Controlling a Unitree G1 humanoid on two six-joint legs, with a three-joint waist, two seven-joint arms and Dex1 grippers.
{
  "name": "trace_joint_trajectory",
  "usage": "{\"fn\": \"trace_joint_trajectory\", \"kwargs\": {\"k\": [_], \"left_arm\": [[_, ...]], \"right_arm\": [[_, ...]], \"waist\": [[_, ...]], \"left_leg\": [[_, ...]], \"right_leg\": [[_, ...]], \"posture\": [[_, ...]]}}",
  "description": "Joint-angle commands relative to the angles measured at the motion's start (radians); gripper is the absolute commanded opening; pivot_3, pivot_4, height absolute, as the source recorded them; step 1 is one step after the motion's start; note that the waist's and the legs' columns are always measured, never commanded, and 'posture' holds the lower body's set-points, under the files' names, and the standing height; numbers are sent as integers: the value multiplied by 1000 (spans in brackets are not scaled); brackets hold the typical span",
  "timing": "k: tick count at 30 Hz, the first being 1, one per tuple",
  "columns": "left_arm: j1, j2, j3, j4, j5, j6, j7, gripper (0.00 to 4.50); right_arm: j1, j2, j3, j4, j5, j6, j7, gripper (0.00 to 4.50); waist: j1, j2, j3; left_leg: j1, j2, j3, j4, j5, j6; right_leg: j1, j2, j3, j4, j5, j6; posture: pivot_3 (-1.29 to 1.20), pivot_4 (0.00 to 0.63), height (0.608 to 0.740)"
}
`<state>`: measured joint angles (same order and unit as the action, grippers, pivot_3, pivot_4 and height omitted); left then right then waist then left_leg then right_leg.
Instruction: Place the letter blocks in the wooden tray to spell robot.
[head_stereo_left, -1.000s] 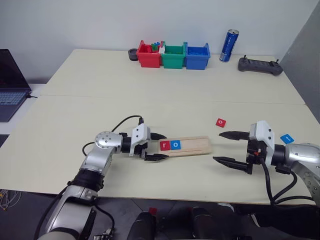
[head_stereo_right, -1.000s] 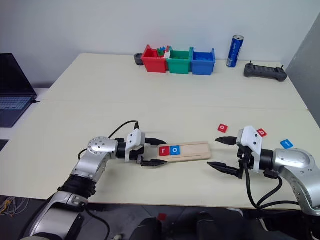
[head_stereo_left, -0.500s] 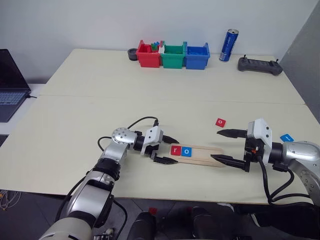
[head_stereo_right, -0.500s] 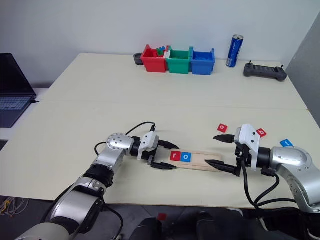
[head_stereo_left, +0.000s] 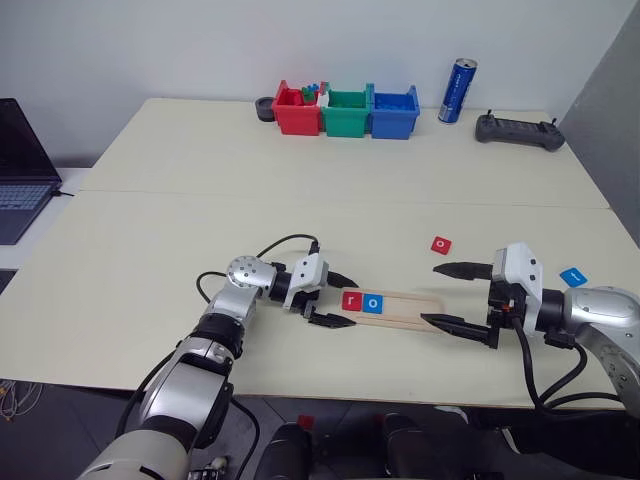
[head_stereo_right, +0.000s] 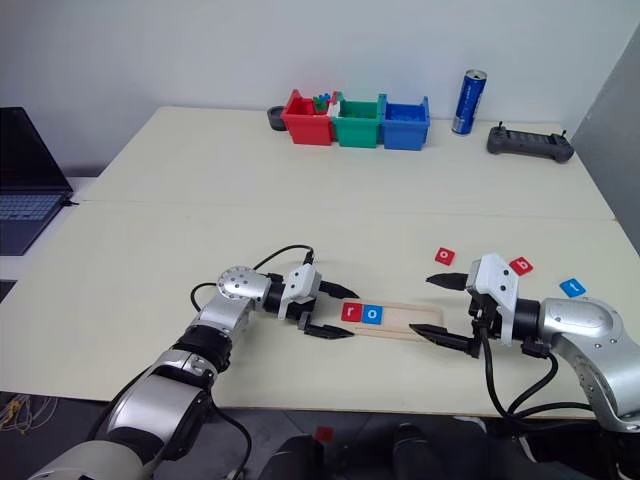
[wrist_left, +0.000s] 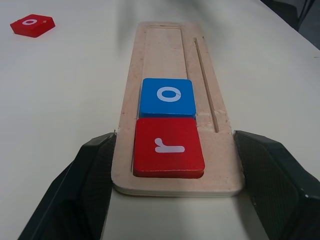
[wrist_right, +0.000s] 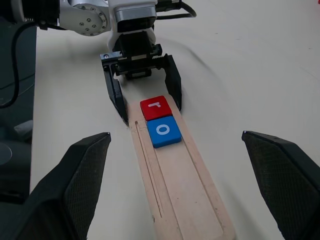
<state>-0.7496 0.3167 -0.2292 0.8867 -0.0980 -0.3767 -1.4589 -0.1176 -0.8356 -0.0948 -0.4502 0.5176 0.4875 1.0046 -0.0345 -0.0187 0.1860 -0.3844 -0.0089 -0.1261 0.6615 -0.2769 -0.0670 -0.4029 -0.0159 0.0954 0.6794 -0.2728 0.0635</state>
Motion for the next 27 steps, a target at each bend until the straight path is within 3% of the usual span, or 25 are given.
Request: {"fn": "trace_joint_trajectory", "kwargs": {"k": [1,9,11,13,19,27], "left_arm": [[-7,-3,9,6,12,-8,21,3385],[-10,0,9,10,15,-9,23,3385],[-16,-2,13,12,13,-4,28,4122],[-20,-3,14,11,12,4,30,4447],[-7,20,19,-69,-16,71,-7,4447],[37,130,61,-403,-118,354,-40,4447]], "right_arm": [[-1,-15,-9,-2,-9,-40,26,4500],[-11,-13,-8,1,-10,-41,37,4500],[-17,-11,-7,4,-9,-38,37,4500],[-21,-8,-5,4,-8,-35,34,4500],[-16,-5,-9,-3,-3,-27,27,4500],[9,25,-81,-18,55,60,-71,4500]], "waist": [[0,0,0],[0,0,0],[0,0,0],[0,0,0],[-1,0,0],[-3,0,0]], "left_leg": [[0,0,0,0,0,0],[0,0,0,0,0,0],[0,0,0,0,0,0],[0,0,0,0,0,0],[0,0,0,0,0,0],[0,1,-1,0,0,0]], "right_leg": [[0,0,0,0,0,0],[0,0,0,0,0,0],[0,0,0,0,0,0],[0,0,0,0,0,0],[0,0,0,0,0,0],[0,1,0,1,0,0]], "posture": [[0,150,740],[0,150,740],[0,150,740],[0,150,740],[0,150,740],[0,150,740]]}}
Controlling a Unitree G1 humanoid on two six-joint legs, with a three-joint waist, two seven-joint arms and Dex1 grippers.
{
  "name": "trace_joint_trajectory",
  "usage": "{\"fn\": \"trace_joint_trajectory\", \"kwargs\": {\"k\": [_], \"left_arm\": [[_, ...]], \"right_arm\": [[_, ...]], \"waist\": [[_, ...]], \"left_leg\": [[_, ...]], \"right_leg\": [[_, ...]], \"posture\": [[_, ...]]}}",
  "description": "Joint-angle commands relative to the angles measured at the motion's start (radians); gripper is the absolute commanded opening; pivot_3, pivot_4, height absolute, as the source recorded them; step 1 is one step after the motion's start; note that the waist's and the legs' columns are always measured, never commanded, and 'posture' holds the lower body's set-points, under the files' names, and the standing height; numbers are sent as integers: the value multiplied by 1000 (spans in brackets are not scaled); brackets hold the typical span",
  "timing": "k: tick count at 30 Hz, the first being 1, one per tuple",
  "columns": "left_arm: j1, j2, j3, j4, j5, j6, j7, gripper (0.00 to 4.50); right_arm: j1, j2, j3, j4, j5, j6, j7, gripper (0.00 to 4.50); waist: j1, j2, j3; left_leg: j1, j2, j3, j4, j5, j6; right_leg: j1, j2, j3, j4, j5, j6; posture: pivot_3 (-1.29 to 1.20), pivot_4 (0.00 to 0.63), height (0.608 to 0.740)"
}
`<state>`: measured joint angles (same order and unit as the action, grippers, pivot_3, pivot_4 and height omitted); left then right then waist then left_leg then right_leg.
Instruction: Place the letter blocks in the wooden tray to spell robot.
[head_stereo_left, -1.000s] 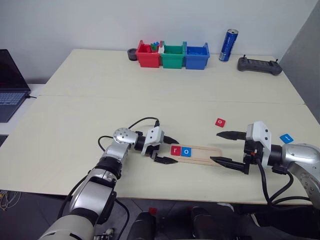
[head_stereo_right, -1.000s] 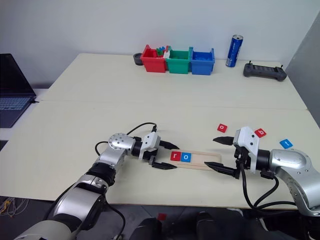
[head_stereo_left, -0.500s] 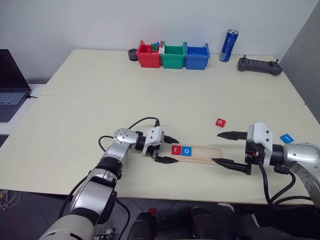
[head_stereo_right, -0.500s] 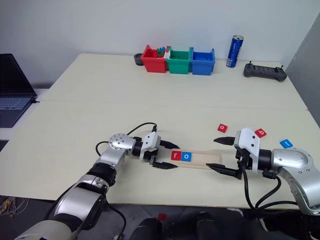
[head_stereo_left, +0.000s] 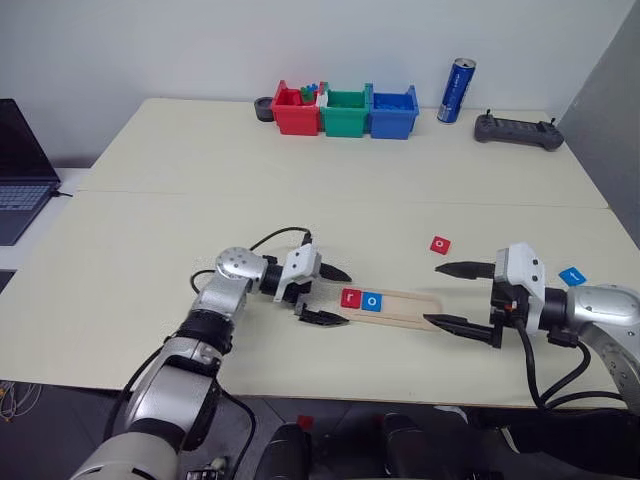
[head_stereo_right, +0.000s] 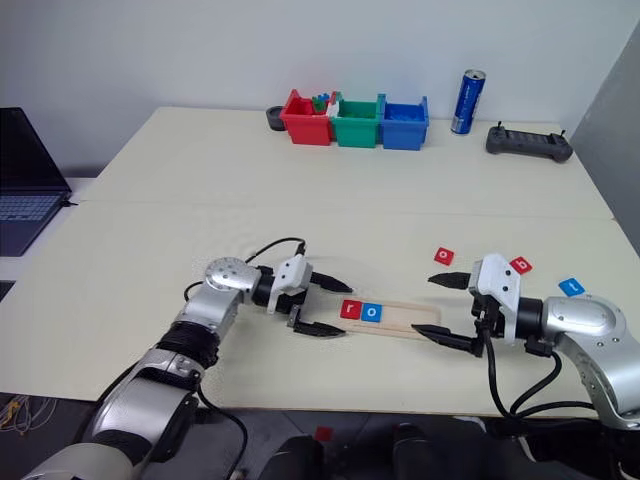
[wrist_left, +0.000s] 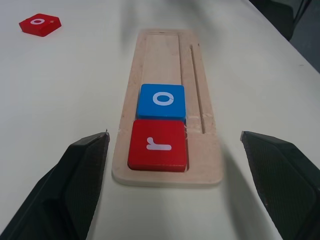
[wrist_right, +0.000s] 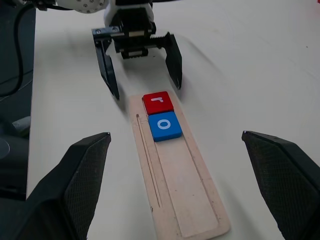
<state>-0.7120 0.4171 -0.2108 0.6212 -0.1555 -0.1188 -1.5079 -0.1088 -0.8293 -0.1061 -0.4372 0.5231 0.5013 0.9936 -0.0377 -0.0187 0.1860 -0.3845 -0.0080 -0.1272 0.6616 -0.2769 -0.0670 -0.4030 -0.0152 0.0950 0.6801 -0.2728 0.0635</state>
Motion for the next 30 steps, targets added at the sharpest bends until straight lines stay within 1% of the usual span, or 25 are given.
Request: {"fn": "trace_joint_trajectory", "kwargs": {"k": [1,4,7,11,13,15,17,19,22,30], "left_arm": [[7,43,56,-193,-80,143,22,4447],[52,58,88,-351,-128,249,91,4447],[114,46,100,-489,-142,308,186,4447],[204,-4,90,-643,-159,386,312,4447],[227,-33,78,-679,-161,405,357,4447],[239,-69,58,-697,-153,407,401,4447],[247,-88,37,-705,-144,402,419,4447],[244,-94,22,-705,-143,399,423,4447],[233,-91,1,-706,-150,397,409,4447],[216,-73,-30,-707,-166,398,357,4447]], "right_arm": [[3,30,-87,-25,55,66,-93,4500],[27,70,-123,-4,19,77,-191,4500],[50,144,-158,24,-14,74,-314,4500],[60,235,-169,71,-176,67,-566,4500],[39,279,-170,100,-211,66,-644,4500],[12,315,-156,142,-241,36,-684,4500],[-4,323,-139,189,-279,4,-699,4500],[-26,326,-151,241,-294,-22,-710,4500],[-56,301,-165,312,-307,-64,-694,4500],[-142,218,-178,537,-295,-145,-572,4500]], "waist": [[0,0,0],[2,0,0],[2,0,0],[4,0,0],[5,0,0],[4,1,0],[3,1,0],[3,1,-1],[3,1,-1],[1,1,-1]], "left_leg": [[0,0,0,0,0,0],[0,0,-1,0,0,0],[0,0,-1,0,0,0],[0,0,0,0,0,0],[0,0,0,0,0,0],[0,0,1,0,0,0],[1,0,2,0,0,0],[1,0,2,0,0,0],[1,0,3,-1,0,0],[1,0,3,-1,0,0]], "right_leg": [[0,0,0,0,0,0],[0,0,0,0,0,0],[0,0,0,0,0,0],[0,-1,1,0,0,0],[0,-1,1,0,0,0],[0,-1,1,0,0,0],[0,-1,2,0,0,0],[0,-1,2,0,0,0],[0,0,2,0,0,0],[0,0,3,0,0,0]], "posture": [[0,150,740],[0,150,740],[0,150,740],[0,150,740],[0,150,740],[0,150,740],[0,150,740],[0,150,740],[0,150,740],[0,150,740]]}}
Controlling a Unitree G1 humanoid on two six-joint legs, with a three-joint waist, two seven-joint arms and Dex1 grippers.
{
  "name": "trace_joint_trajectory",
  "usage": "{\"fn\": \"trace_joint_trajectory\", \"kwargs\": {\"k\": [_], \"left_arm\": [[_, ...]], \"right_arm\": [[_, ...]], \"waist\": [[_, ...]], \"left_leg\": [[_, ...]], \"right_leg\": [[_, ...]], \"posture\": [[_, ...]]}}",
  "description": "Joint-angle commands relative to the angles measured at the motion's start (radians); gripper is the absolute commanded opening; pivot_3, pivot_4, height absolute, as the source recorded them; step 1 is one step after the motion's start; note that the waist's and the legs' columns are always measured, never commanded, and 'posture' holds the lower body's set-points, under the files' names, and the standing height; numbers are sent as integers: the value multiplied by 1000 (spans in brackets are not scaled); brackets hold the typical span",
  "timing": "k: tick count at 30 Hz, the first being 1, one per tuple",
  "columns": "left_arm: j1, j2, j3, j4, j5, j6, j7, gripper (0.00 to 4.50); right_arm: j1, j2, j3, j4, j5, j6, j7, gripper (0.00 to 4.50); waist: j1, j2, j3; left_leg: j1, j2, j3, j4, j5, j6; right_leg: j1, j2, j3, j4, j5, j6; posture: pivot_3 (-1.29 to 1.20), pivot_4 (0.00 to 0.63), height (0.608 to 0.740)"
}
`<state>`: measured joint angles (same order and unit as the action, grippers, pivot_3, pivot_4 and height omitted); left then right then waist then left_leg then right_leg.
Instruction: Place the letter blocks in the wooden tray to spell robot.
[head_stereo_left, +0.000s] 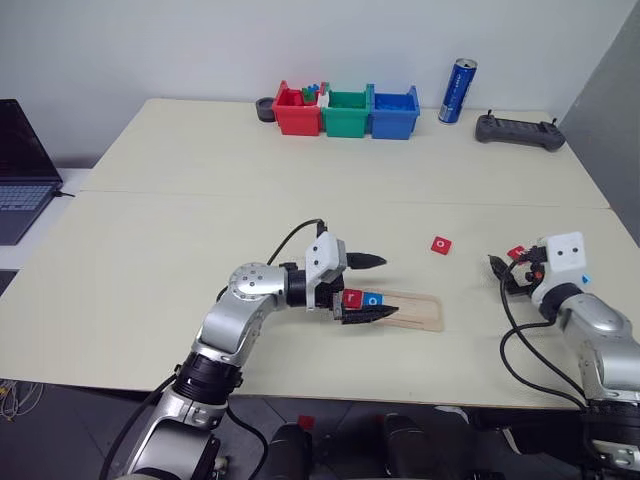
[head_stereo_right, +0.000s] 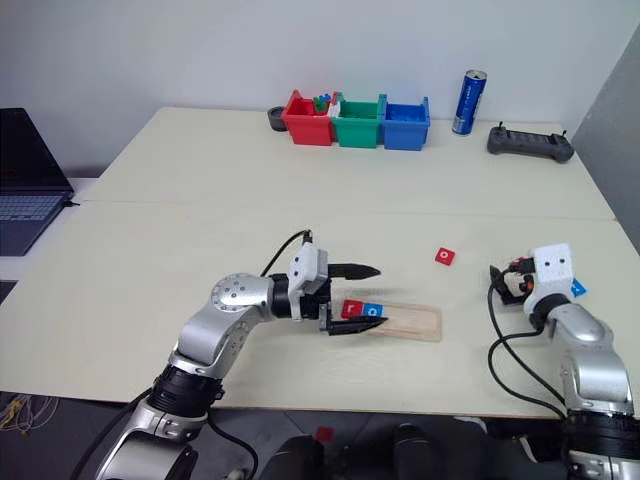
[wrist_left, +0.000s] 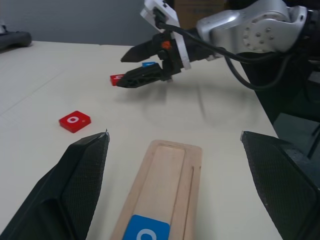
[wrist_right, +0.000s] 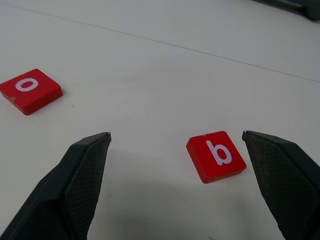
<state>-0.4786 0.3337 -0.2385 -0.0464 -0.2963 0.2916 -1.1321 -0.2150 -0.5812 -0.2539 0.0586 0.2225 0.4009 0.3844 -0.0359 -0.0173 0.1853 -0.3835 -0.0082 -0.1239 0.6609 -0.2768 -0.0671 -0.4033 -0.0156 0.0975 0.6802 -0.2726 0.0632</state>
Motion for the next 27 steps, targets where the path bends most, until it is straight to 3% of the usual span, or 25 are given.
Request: {"fn": "trace_joint_trajectory", "kwargs": {"k": [1,14,27], "left_arm": [[-18,13,-2,-41,-27,-12,-22,4447],[-5,42,0,-88,-50,29,-10,4447],[5,75,14,-123,-65,57,10,4447]], "right_arm": [[-48,-37,-30,66,8,-48,47,4500],[-199,-31,-63,324,89,49,87,4500],[-188,-28,-12,329,71,81,147,4500]], "waist": [[-3,0,0],[-20,0,0],[-22,0,0]], "left_leg": [[0,0,0,0,0,0],[0,0,0,0,0,0],[0,0,0,0,0,0]], "right_leg": [[0,0,0,0,0,0],[0,0,0,0,0,0],[0,0,0,0,0,0]], "posture": [[0,150,740],[0,150,740],[0,150,740]]}}
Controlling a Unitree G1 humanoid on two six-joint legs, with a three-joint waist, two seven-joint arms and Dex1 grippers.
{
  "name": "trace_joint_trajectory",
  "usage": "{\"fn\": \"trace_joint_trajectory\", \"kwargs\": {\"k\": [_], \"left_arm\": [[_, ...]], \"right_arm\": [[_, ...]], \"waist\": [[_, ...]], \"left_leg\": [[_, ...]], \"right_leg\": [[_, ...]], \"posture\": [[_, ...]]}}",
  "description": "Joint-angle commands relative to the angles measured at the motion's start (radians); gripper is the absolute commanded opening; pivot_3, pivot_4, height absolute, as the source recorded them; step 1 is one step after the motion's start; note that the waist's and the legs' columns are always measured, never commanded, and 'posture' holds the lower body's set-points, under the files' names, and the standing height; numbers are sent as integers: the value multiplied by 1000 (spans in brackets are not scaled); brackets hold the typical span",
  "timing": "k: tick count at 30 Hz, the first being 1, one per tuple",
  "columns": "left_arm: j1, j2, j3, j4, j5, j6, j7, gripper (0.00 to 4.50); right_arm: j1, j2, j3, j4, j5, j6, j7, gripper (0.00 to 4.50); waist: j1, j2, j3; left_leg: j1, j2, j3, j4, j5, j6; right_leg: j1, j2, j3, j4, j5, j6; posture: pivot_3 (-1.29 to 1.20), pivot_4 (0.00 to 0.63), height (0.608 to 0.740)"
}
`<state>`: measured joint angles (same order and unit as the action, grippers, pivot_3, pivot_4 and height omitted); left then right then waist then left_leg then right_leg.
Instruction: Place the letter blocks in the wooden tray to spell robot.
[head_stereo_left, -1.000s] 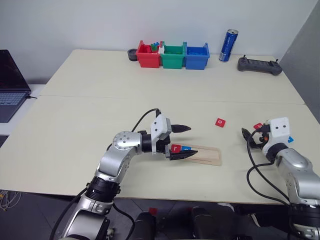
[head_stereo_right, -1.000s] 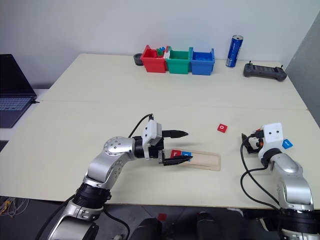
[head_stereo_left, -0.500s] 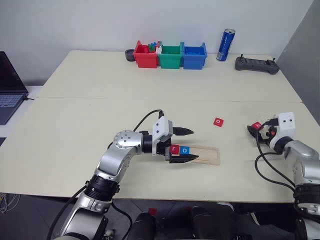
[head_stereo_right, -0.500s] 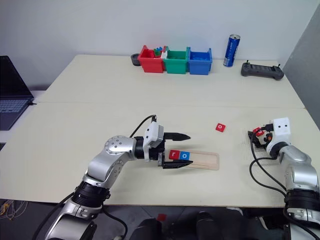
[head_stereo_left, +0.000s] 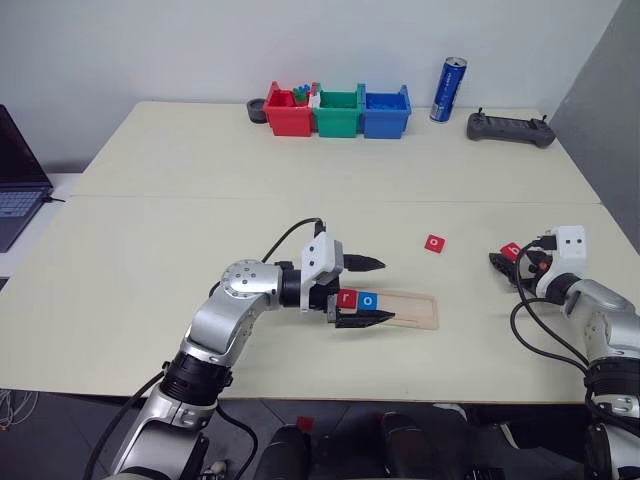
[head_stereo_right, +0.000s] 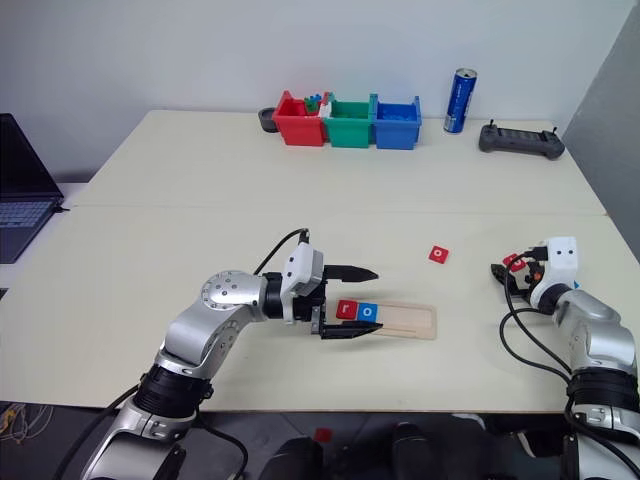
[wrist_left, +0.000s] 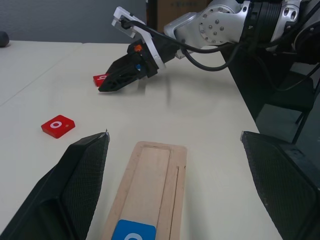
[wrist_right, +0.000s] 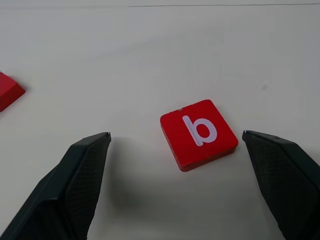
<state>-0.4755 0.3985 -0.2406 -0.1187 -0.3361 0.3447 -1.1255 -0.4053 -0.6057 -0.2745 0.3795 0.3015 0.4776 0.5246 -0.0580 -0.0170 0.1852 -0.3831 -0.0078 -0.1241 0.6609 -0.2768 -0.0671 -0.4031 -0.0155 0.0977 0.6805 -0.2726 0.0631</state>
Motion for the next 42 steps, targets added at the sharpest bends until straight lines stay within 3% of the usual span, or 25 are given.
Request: {"fn": "trace_joint_trajectory", "kwargs": {"k": [1,9,14,20,24,28,36,42], "left_arm": [[2,13,17,-52,-26,5,6,4500],[-7,3,9,-36,-25,-1,16,4500],[-17,-2,13,-28,-25,-4,17,4500],[8,28,23,-50,-35,-1,6,4500],[20,43,21,-64,-41,5,3,4500],[20,53,19,-72,-45,14,-4,4500],[10,61,16,-58,-30,6,-9,4500],[14,61,14,-67,-35,12,-6,4500]], "right_arm": [[1,-3,7,13,-11,3,5,4106],[22,3,1,-26,-17,16,-23,1451],[106,25,-17,-205,12,126,-84,1465],[345,178,-56,-815,100,502,-302,1465],[419,316,-60,-1091,92,745,-455,1465],[439,427,-27,-1220,70,914,-534,1465],[433,467,1,-1270,34,1073,-540,1465],[398,427,-6,-1282,18,1057,-508,3609]], "waist": [[0,0,0],[0,0,0],[2,0,0],[3,2,-1],[4,2,-1],[5,2,-1],[4,2,-1],[3,2,-1]], "left_leg": [[0,0,0,0,0,0],[0,0,0,0,0,0],[0,0,-1,0,0,0],[-1,1,-3,-1,0,0],[-1,1,-3,0,0,0],[-1,1,-3,-1,0,0],[-1,1,-3,-1,0,0],[-1,1,-3,-1,0,0]], "right_leg": [[0,0,0,0,0,0],[0,0,0,0,0,0],[0,0,0,0,0,0],[0,1,-1,0,0,0],[0,1,-1,0,0,0],[0,1,-1,0,0,0],[0,1,-2,-1,0,0],[0,1,-2,-1,0,0]], "posture": [[0,150,740],[0,150,740],[0,150,740],[0,150,740],[0,150,740],[0,150,740],[0,150,740],[0,150,740]]}}
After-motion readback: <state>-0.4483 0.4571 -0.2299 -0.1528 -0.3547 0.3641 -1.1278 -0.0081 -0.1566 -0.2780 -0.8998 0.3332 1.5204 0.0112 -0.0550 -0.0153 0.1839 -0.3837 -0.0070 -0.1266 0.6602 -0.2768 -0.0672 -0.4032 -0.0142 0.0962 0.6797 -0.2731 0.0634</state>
